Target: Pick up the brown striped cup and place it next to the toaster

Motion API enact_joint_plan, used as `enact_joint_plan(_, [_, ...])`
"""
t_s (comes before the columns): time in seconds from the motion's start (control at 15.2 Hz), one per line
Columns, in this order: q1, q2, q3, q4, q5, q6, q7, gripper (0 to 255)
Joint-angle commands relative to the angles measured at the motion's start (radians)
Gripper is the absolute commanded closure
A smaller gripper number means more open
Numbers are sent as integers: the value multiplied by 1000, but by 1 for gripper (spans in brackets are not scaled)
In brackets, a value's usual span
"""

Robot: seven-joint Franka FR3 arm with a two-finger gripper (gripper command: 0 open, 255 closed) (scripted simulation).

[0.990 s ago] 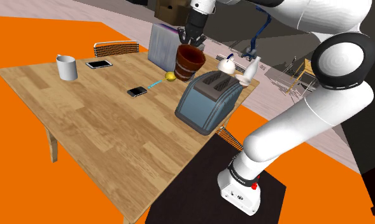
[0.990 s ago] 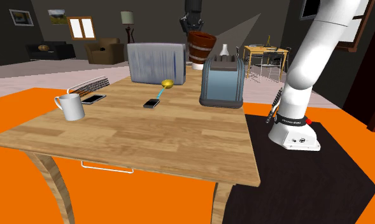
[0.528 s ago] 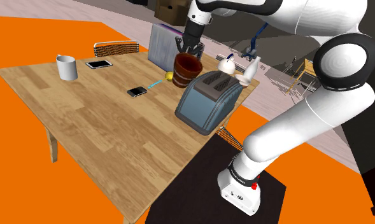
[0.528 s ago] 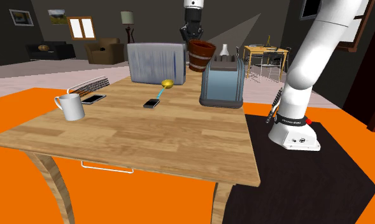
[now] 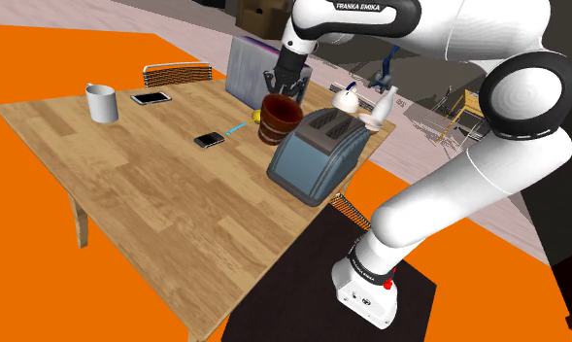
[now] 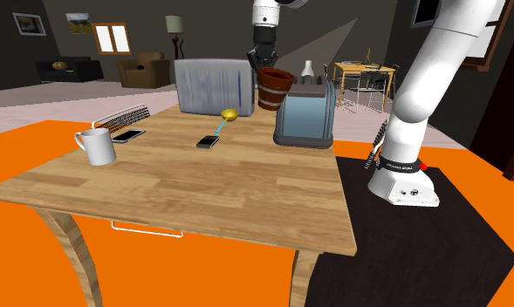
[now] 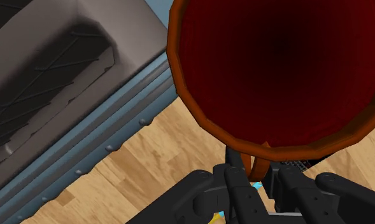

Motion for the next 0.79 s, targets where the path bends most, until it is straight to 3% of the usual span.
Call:
enact_joint_plan(0.0, [0,3,0,-25,0,25,-1,255])
enact_joint_plan(0.73, [1,28,7,-149,-1,174,0,255])
